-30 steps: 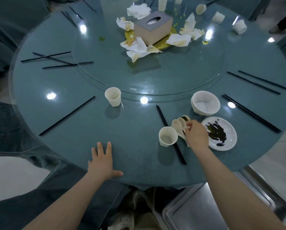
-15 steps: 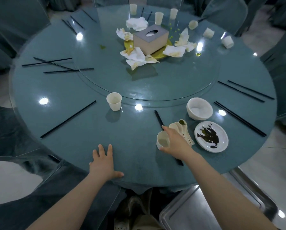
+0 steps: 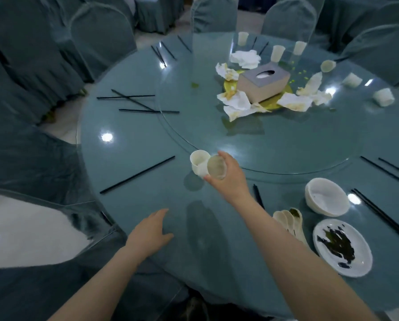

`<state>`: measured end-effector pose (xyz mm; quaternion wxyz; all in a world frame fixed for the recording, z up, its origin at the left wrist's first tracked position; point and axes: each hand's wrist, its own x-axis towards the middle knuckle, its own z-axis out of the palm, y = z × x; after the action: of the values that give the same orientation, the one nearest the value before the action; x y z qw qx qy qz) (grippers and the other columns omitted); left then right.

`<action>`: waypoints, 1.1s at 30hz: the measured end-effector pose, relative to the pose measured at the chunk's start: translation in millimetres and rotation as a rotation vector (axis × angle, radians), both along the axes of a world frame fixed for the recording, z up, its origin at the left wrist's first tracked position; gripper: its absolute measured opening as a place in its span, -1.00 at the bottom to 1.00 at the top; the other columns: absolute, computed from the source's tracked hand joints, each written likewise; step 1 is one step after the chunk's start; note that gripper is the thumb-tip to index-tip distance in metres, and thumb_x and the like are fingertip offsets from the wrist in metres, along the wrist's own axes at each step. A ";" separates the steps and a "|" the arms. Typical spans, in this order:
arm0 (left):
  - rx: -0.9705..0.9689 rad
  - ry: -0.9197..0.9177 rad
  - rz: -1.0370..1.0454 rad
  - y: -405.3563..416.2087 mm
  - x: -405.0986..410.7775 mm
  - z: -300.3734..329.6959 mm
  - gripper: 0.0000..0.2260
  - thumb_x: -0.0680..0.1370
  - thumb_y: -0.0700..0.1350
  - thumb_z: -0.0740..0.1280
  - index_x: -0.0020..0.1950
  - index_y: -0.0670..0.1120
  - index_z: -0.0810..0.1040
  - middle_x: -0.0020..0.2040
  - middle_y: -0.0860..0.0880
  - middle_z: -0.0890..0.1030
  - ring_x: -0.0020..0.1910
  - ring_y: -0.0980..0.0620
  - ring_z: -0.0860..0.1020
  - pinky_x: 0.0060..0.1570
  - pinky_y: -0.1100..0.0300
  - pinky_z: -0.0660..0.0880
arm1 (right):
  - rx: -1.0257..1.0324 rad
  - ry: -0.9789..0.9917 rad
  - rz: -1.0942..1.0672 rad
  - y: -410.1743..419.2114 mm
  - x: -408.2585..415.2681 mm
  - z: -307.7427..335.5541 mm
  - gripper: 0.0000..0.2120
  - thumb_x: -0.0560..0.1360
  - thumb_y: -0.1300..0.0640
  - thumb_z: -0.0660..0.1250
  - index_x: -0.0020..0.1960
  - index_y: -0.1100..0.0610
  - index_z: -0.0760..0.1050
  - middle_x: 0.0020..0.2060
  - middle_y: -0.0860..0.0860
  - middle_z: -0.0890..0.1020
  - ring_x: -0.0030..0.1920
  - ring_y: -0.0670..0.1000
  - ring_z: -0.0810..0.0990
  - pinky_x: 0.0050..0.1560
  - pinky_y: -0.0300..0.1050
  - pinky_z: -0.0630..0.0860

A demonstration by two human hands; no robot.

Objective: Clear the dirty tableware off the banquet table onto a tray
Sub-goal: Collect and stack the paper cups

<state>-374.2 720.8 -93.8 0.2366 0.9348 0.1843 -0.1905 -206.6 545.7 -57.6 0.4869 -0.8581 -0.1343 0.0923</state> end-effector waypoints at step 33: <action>-0.352 -0.609 -0.162 -49.2 -47.0 123.4 -0.34 0.35 0.04 0.53 0.39 0.09 0.34 0.25 0.25 0.40 0.25 0.23 0.38 0.13 0.59 0.20 | 0.049 -0.007 0.001 -50.7 -156.6 100.3 -0.54 0.30 -0.07 0.51 0.15 -0.11 0.44 0.04 -0.12 0.58 -0.03 -0.10 0.59 -0.05 -0.26 0.52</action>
<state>-421.2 671.6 29.6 0.4219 0.9052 -0.0051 0.0499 -363.2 495.1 42.7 0.5072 -0.8462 -0.1385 0.0863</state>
